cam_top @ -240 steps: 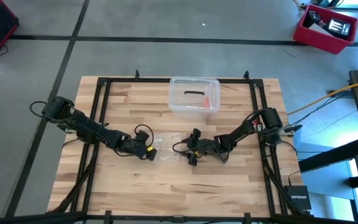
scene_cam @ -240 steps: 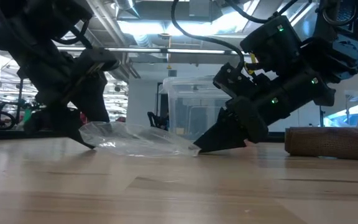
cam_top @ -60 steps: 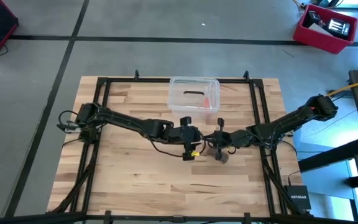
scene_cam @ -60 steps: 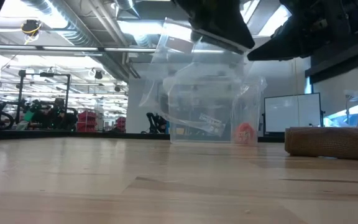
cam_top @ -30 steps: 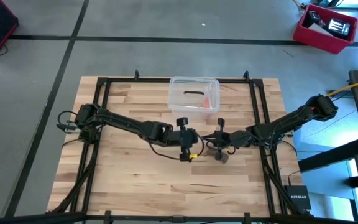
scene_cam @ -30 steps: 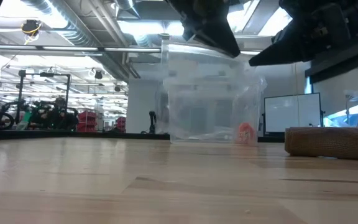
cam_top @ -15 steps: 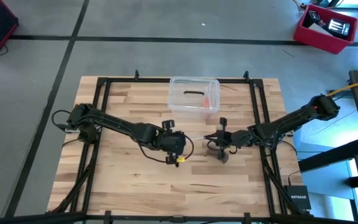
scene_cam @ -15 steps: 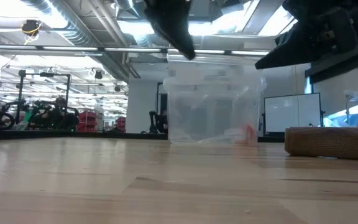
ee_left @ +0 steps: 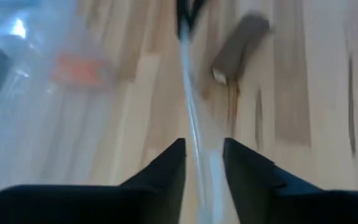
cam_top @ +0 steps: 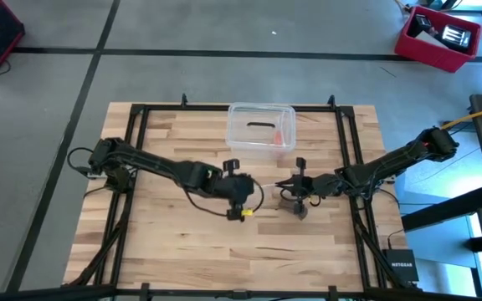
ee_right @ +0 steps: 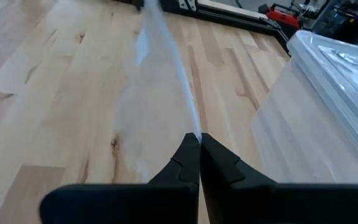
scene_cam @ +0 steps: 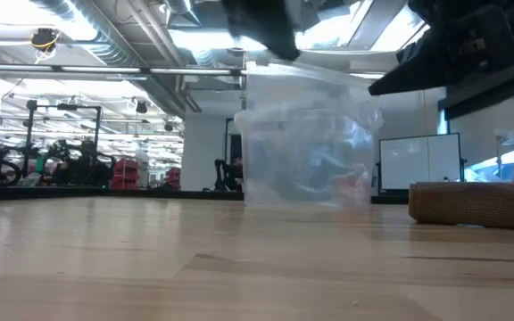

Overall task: Roll bandage
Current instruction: Open the transparent zip bag

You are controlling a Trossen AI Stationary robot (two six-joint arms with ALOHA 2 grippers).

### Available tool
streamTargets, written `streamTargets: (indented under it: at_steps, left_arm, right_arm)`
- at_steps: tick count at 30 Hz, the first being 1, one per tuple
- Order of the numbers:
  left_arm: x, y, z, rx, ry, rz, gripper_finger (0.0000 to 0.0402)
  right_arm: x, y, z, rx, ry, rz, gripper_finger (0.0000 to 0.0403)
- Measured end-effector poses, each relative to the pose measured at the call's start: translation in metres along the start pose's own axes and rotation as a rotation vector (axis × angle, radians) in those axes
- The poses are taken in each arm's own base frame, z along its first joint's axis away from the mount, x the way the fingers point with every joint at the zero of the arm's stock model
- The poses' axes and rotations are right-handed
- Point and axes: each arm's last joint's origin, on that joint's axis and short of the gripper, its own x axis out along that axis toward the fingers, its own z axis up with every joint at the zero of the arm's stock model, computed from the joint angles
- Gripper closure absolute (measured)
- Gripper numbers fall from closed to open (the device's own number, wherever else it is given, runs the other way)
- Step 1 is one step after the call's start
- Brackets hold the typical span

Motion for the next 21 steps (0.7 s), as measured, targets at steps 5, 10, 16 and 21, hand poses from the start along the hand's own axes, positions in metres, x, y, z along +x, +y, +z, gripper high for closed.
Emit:
streamTargets:
  at_steps: [5, 10, 16, 21]
  left_arm:
    - [-0.013, 0.012, 0.023, -0.040, -0.103, -0.028, 0.0244]
    - [-0.002, 0.031, 0.024, -0.077, -0.071, 0.012, 0.0225]
    - [0.022, 0.032, 0.013, -0.058, 0.048, 0.012, 0.0224]
    - [0.027, 0.029, 0.012, -0.048, 0.053, -0.001, 0.0224]
  right_arm:
    - [0.000, 0.000, 0.000, -0.002, -0.002, -0.004, 0.0398]
    - [0.000, 0.000, 0.000, -0.020, -0.004, -0.004, 0.0398]
    - [0.000, -0.001, 0.001, -0.020, -0.005, -0.022, 0.0398]
    - [0.000, -0.001, 0.000, -0.023, -0.002, -0.022, 0.0398]
